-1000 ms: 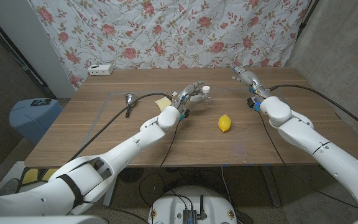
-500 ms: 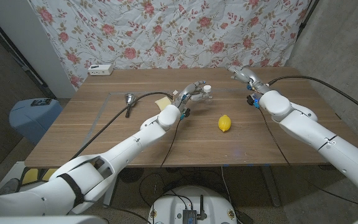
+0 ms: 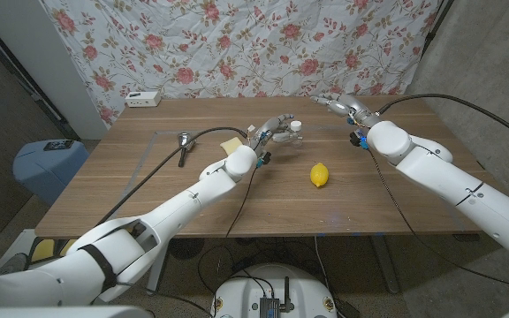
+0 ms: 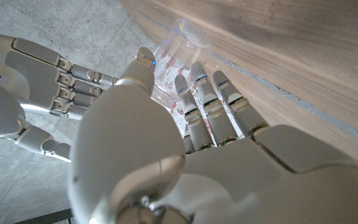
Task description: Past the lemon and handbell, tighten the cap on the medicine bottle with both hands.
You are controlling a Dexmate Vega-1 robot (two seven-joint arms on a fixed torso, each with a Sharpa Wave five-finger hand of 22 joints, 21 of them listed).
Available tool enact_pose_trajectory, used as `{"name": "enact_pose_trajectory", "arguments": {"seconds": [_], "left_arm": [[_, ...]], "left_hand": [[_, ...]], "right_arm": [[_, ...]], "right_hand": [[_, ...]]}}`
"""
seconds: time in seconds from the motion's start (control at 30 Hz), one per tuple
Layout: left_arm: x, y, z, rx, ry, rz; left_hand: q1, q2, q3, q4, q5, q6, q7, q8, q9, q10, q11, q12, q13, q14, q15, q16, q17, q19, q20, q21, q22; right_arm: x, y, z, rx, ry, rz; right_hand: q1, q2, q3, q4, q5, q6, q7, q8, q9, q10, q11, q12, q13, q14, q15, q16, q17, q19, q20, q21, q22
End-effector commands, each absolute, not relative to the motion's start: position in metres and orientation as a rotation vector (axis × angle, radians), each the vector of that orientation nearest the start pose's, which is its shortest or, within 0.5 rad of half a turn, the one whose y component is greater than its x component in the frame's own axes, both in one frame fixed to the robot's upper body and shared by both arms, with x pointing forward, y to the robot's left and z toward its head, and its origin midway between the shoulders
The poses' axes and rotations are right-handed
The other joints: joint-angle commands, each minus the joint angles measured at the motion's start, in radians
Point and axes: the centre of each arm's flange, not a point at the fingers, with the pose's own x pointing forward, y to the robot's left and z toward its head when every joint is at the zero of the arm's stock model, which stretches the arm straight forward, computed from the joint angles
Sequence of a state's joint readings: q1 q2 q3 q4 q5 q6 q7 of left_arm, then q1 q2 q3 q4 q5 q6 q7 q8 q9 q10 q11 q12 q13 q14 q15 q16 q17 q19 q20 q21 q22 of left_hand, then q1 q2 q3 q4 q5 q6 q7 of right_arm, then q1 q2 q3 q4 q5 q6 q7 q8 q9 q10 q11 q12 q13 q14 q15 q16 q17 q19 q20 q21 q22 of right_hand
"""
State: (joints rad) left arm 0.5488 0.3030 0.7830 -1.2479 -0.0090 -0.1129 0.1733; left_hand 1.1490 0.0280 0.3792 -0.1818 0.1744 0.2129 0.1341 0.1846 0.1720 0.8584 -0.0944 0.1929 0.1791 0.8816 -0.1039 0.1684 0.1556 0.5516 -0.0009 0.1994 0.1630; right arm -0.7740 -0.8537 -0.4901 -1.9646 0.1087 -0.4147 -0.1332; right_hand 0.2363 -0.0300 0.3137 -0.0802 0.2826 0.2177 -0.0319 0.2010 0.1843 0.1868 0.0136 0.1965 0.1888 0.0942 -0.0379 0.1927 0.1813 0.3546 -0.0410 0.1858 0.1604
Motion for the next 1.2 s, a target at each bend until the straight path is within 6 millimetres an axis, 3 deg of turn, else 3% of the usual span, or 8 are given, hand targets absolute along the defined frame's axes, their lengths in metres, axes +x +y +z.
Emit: {"name": "enact_pose_trajectory", "arguments": {"seconds": [0.03,0.33,0.53,0.63,0.83,1.2], "left_arm": [[0.659,0.048,0.019,0.678,-0.688,-0.320],[0.661,0.046,0.020,0.688,-0.684,-0.321],[0.663,0.044,0.021,0.695,-0.683,-0.319],[0.663,0.044,0.021,0.699,-0.681,-0.316],[0.665,0.043,0.022,0.702,-0.685,-0.313],[0.666,0.039,0.024,0.702,-0.695,-0.313]], "left_hand": [[0.010,0.005,0.036,0.026,0.003,0.007,0.051,0.005,0.004,0.044,-0.039,0.006,0.006,0.028,-0.073,0.005,0.004,0.000,-0.013,-0.002,0.001],[0.007,0.002,0.039,0.027,0.003,0.007,0.051,0.004,0.004,0.047,-0.038,0.004,0.006,0.032,-0.075,0.005,0.004,0.002,-0.014,-0.005,0.001],[0.007,0.000,0.041,0.027,0.003,0.006,0.049,0.003,0.004,0.049,-0.039,0.004,0.006,0.033,-0.077,0.004,0.004,0.002,-0.017,-0.007,0.001],[0.006,0.000,0.042,0.027,0.003,0.007,0.048,0.003,0.004,0.049,-0.038,0.004,0.006,0.034,-0.077,0.004,0.004,0.001,-0.017,-0.008,0.001],[0.005,-0.001,0.045,0.027,0.003,0.006,0.047,0.003,0.004,0.047,-0.039,0.002,0.006,0.035,-0.076,0.003,0.003,-0.002,-0.020,-0.011,0.001],[0.002,-0.002,0.049,0.029,0.003,0.004,0.044,0.002,0.004,0.051,-0.039,0.002,0.007,0.036,-0.074,0.001,0.001,-0.005,-0.024,-0.013,0.001]], "right_arm": [[0.560,-0.231,0.085,-0.940,-0.482,0.008],[0.559,-0.226,0.099,-1.031,-0.432,-0.007],[0.561,-0.222,0.110,-1.098,-0.413,0.008],[0.561,-0.220,0.113,-1.126,-0.427,0.018],[0.561,-0.216,0.119,-1.177,-0.411,0.034],[0.558,-0.208,0.124,-1.240,-0.385,0.050]], "right_hand": [[0.017,-0.001,0.004,-0.012,-0.003,0.013,0.000,0.001,0.002,0.009,0.000,0.003,0.002,0.012,-0.003,0.007,0.003,0.015,-0.038,0.007,0.005],[0.063,-0.004,0.010,-0.043,-0.002,0.056,0.020,0.014,0.003,0.027,0.011,0.008,0.003,0.037,0.002,0.011,0.004,0.037,-0.033,0.009,0.005],[0.114,0.009,0.025,-0.068,-0.007,0.081,0.031,0.019,0.005,0.041,0.021,0.010,0.004,0.065,0.018,0.017,0.005,0.061,-0.015,0.012,0.005],[0.122,0.010,0.027,-0.072,-0.010,0.085,0.034,0.019,0.005,0.042,0.024,0.010,0.005,0.069,0.022,0.018,0.005,0.063,-0.010,0.011,0.006],[0.148,0.000,0.028,-0.084,-0.028,0.095,0.035,0.017,0.007,0.052,0.028,0.011,0.006,0.093,0.034,0.022,0.005,0.084,0.027,0.014,0.006],[0.202,-0.006,0.043,-0.097,-0.055,0.128,0.042,0.024,0.009,0.054,0.045,0.009,0.008,0.095,0.060,0.015,0.006,0.080,0.048,0.006,0.007]]}}
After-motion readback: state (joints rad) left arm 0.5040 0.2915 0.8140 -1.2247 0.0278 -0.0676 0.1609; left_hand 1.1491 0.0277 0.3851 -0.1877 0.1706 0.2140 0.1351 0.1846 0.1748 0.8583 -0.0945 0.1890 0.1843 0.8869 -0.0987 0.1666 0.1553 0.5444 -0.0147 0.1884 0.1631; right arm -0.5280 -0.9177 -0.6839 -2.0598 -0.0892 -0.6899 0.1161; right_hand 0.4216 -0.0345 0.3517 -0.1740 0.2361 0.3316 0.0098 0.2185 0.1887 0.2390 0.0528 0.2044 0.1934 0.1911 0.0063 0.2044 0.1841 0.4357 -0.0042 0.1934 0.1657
